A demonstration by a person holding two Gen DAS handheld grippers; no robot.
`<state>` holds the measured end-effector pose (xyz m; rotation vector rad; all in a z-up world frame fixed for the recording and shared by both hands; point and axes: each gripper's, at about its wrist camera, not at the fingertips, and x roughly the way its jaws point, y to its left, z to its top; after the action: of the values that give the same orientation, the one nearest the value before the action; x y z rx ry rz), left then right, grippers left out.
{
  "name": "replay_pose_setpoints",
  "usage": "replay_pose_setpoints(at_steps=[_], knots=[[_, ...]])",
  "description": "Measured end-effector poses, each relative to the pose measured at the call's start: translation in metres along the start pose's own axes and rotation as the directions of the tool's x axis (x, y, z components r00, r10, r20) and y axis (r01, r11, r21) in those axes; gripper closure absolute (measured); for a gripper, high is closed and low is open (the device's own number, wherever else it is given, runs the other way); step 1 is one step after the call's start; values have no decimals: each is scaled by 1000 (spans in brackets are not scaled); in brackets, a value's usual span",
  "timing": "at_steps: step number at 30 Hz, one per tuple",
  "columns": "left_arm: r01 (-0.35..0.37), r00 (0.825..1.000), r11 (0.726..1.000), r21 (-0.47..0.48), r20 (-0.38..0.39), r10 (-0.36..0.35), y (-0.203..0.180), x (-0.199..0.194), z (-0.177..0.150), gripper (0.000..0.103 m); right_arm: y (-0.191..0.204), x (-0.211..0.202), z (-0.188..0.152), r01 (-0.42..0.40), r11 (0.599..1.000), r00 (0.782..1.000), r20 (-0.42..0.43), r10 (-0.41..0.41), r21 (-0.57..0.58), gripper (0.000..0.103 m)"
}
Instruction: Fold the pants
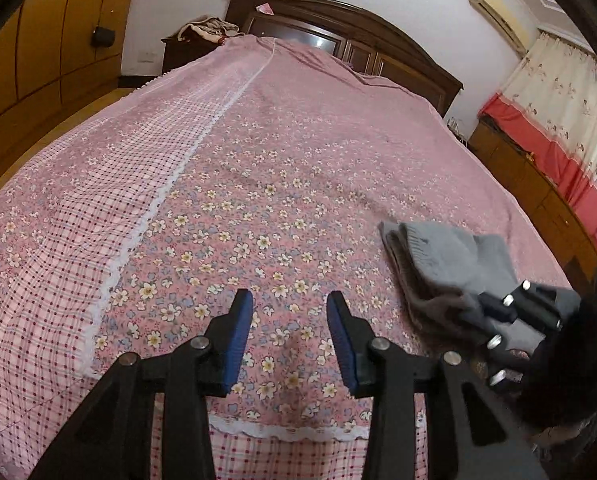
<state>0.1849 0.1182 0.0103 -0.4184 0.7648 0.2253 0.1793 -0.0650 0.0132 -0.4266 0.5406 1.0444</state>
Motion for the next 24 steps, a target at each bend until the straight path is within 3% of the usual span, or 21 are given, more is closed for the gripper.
replay_pose_setpoints(at_steps=[3, 8, 10, 12, 13, 17, 21, 24], knots=[[18, 1000, 1000, -13, 5, -18, 0, -4, 2, 63, -27, 2, 13, -2, 994, 1000, 7, 1, 110, 90], [24, 1000, 1000, -8, 5, -24, -4, -7, 3, 63, -37, -7, 27, 30, 992, 999, 13, -32, 120, 91], [20, 1000, 1000, -1, -2, -20, -3, -1, 9, 63, -42, -4, 35, -23, 990, 1000, 19, 20, 142, 91], [18, 1000, 1000, 8, -9, -17, -5, 2, 9, 63, -38, 0, 35, -132, 979, 990, -33, 138, 153, 90], [17, 1000, 1000, 14, -15, -17, -7, 3, 8, 63, -33, 3, 32, -151, 978, 986, -51, 160, 146, 90], [15, 999, 1000, 26, -36, -14, -9, 9, 5, 63, -16, 11, 21, -117, 989, 990, -64, 123, 88, 91], [17, 999, 999, 34, -36, -15, -10, 12, 6, 63, -34, -13, 31, -36, 990, 998, 50, 29, 136, 93], [18, 999, 999, 36, -34, -16, -8, 12, 3, 63, -63, -39, 49, 53, 982, 988, 135, -78, 182, 94]])
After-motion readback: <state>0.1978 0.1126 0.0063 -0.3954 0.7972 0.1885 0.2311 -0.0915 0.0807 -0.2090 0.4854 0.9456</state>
